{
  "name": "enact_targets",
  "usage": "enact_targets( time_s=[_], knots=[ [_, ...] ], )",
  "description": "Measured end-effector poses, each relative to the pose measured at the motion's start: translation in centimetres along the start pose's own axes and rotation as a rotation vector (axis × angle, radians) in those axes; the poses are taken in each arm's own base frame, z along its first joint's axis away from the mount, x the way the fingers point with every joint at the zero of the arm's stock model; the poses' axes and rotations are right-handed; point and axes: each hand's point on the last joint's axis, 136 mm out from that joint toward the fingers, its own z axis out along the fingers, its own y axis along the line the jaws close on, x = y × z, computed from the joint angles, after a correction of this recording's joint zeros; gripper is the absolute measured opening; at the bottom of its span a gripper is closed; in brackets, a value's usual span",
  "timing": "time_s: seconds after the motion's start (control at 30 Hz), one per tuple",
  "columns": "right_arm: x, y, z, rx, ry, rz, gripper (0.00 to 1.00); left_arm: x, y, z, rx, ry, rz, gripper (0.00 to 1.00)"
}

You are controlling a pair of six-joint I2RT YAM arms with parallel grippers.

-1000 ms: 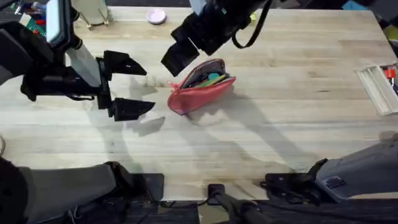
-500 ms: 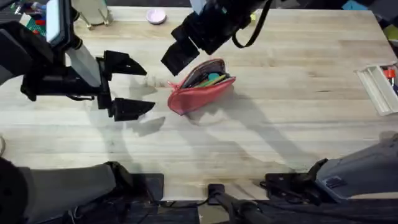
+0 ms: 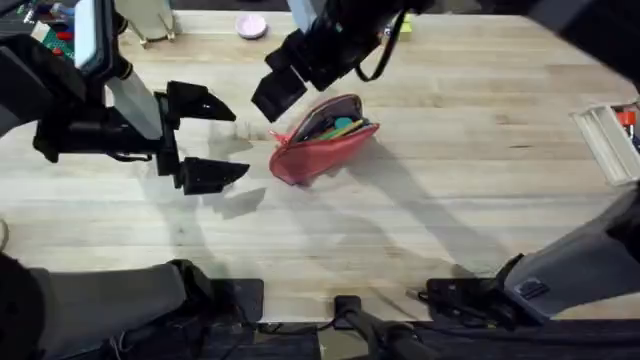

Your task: Unzip the bag, pick up the pens from the table one at a time and place them inside, then zip the bag closed.

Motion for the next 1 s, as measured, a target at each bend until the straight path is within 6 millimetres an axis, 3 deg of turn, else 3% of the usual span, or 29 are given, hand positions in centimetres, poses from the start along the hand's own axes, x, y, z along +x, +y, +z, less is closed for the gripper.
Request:
enact_targets(
  time_s=[0.67, 1.0],
  knots=[
    [-0.3, -1.0, 4.7, -0.003, 0.046, 0.02, 0.995, 0.0, 0.0, 0.0, 0.0, 0.0, 0.0, 0.994],
    [0.0, 0.3, 6.4, -0.018, 0.075, -0.007, 0.996, 0.0, 0.0, 0.0, 0.0, 0.0, 0.0, 0.994]
  ],
)
